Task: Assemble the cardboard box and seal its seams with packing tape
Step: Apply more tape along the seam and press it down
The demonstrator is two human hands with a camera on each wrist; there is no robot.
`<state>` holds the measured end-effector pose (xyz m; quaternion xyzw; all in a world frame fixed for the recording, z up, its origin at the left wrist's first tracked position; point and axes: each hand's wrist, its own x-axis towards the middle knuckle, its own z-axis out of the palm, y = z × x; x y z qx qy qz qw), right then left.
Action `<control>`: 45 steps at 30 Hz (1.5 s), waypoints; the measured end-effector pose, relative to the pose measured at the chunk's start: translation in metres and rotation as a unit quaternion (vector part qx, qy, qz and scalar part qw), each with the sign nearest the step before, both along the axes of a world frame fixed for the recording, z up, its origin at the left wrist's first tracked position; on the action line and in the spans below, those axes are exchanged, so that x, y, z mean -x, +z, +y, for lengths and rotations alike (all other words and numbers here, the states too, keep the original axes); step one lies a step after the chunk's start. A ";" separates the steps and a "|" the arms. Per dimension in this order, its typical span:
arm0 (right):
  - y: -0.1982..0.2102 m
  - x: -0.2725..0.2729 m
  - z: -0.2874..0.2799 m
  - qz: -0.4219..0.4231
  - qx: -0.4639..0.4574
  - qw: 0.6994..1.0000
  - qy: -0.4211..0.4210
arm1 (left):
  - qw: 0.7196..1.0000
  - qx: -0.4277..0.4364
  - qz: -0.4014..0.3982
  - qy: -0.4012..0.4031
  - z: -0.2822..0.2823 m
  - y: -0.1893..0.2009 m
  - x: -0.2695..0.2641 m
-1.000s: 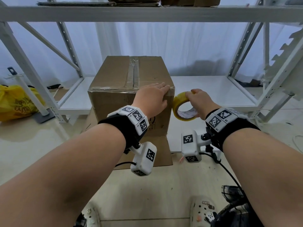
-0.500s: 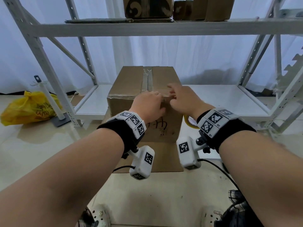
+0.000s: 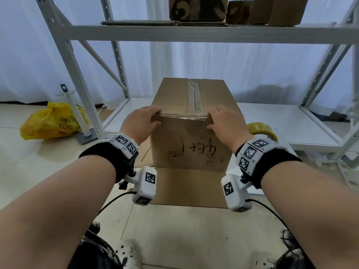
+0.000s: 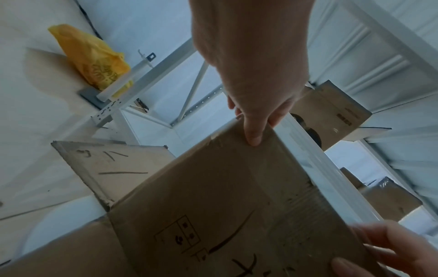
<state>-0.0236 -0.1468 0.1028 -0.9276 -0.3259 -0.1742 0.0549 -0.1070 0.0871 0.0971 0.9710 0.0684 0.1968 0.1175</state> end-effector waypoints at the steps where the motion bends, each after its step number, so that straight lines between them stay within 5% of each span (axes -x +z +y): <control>1: -0.001 -0.004 -0.003 0.002 -0.001 1.000 0.001 | 1.000 0.010 -0.006 -0.006 0.002 -0.001 -0.004; 7: -0.004 -0.021 -0.015 0.014 0.000 0.999 -0.047 | 0.993 0.064 -0.072 -0.071 0.001 -0.014 -0.022; 14: -0.003 -0.003 0.059 0.020 -0.014 0.991 0.133 | 0.975 0.148 -0.103 -0.130 0.014 -0.009 -0.020; 25: 0.005 -0.007 0.076 -0.007 0.000 0.987 0.161 | 0.936 0.320 -0.076 -0.127 0.018 -0.011 -0.012; 34: 0.001 0.002 0.067 -0.035 -0.009 0.989 0.145 | 0.969 0.205 -0.075 -0.118 0.008 -0.004 -0.009; 45: -0.008 0.005 0.071 -0.066 -0.052 0.981 0.173 | 0.975 0.198 -0.036 -0.099 0.011 -0.002 -0.026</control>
